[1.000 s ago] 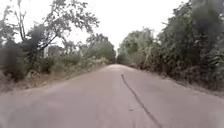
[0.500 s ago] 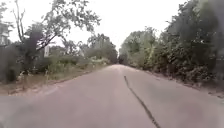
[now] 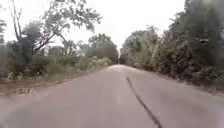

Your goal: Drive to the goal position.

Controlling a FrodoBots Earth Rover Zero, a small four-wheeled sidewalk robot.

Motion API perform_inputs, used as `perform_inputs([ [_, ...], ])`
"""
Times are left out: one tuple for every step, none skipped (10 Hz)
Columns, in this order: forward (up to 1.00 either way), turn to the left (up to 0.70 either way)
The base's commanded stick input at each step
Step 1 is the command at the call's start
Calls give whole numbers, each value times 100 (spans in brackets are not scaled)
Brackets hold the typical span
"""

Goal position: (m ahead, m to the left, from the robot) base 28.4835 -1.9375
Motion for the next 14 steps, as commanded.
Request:
perform_inputs([
  [100,0],
  [100,0],
  [100,0],
  [100,0],
  [100,0],
  [100,0],
  [100,0],
  [100,0],
  [100,0],
  [100,0],
  [100,0],
  [100,0],
  [100,0],
  [100,0],
])
